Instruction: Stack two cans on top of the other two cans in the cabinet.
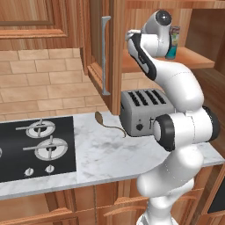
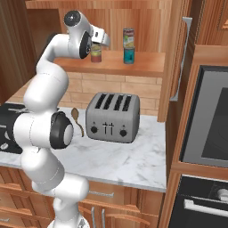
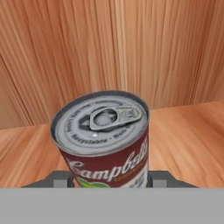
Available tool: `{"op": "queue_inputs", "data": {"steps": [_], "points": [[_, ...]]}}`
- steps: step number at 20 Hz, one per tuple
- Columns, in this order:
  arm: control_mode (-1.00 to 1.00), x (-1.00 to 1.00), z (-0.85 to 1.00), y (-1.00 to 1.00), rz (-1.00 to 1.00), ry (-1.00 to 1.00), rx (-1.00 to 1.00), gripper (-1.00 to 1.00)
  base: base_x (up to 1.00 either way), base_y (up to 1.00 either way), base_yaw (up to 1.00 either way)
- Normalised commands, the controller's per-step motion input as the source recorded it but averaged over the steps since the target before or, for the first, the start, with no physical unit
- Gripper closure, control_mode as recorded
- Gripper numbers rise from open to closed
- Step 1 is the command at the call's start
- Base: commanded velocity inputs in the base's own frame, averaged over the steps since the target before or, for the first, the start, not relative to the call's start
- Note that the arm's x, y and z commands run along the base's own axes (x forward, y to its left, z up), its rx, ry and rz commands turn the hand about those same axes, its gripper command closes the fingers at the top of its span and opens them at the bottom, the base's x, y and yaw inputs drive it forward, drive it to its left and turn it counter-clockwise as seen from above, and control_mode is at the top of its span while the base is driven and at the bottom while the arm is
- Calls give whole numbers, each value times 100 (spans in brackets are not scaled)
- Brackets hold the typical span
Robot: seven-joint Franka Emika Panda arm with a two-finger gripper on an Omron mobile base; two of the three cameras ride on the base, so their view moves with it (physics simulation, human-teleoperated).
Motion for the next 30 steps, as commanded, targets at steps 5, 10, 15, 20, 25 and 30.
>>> {"op": "queue_inputs", "data": {"steps": [5, 10, 15, 20, 25, 30], "points": [[-100, 3, -9, 0, 0, 0, 0, -100, 0, 0, 0], [-100, 0, -4, -1, 0, 0, 0, -100, 0, 0, 0], [-100, 2, -1, -4, 0, 0, 0, -100, 0, 0, 0], [-100, -11, 0, 0, 0, 0, 0, -100, 0, 0, 0], [-100, -36, -10, -1, 0, -1, 0, -100, 0, 0, 0], [-100, -44, -14, -4, 0, -1, 0, -100, 0, 0, 0]]}}
